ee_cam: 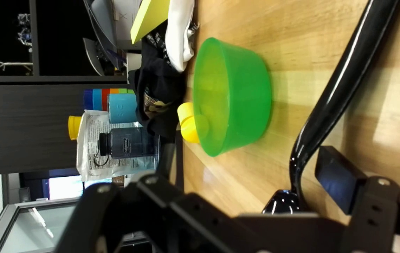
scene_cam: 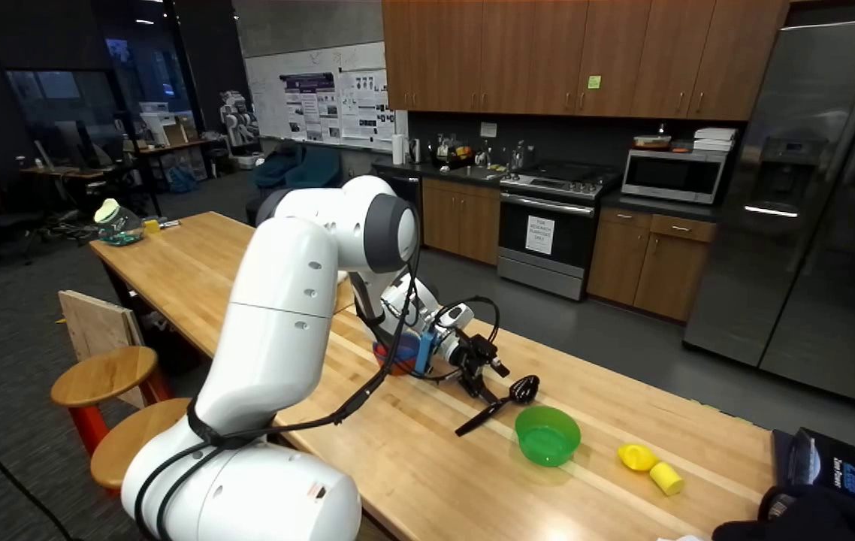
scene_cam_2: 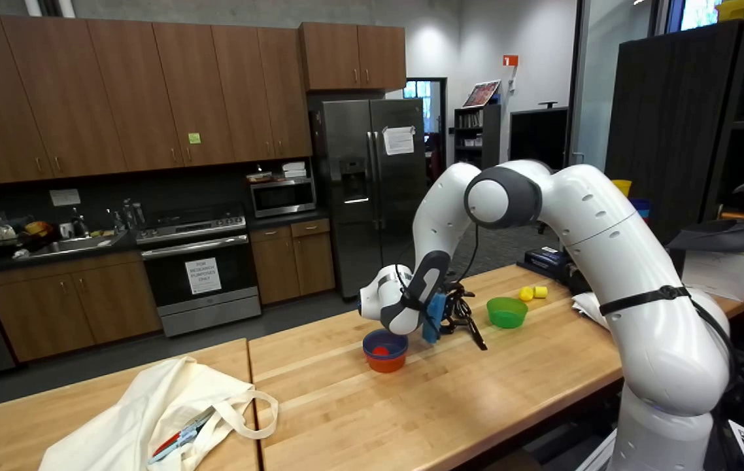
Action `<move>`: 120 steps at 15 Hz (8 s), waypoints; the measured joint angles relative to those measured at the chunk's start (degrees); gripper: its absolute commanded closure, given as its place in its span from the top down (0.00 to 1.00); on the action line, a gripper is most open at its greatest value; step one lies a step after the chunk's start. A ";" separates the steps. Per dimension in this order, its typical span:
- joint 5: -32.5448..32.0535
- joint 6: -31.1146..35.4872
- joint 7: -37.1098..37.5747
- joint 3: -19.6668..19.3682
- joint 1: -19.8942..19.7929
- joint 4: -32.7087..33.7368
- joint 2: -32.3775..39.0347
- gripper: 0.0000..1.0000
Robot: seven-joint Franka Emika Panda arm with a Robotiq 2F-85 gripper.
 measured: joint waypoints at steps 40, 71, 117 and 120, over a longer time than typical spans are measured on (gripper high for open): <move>0.00 1.41 -2.19 0.10 -2.46 0.32 0.06 0.44; -0.01 0.15 -2.05 0.12 -1.60 0.71 0.50 1.00; 0.02 4.40 -11.05 -2.43 -7.49 3.49 1.00 1.00; 0.02 4.84 -11.65 -2.70 -7.78 3.59 1.01 1.00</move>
